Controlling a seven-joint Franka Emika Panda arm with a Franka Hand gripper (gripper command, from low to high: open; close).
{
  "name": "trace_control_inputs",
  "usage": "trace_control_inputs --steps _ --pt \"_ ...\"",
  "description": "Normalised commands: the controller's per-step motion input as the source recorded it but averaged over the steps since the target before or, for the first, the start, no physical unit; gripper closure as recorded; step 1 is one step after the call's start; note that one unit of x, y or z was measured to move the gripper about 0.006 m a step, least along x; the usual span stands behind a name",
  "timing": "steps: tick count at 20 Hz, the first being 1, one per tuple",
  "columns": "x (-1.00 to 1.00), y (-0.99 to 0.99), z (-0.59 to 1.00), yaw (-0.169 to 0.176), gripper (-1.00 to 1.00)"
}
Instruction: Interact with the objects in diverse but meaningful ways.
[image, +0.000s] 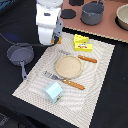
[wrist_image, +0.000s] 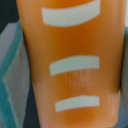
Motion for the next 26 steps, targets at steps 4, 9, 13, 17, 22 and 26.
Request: trace_control_inputs --steps 4,9,13,17,22,26 --pt "-0.98 0.45 -0.37 0.037 1.00" --pt "-0.47 0.45 -0.25 0.007 1.00" --pt "0.00 0.45 -0.12 -0.006 1.00" --pt "0.11 0.45 -0.04 -0.023 -1.00" --pt "0.13 0.42 0.07 -0.022 -1.00" --pt "0.19 0.42 0.42 -0.004 -1.00"
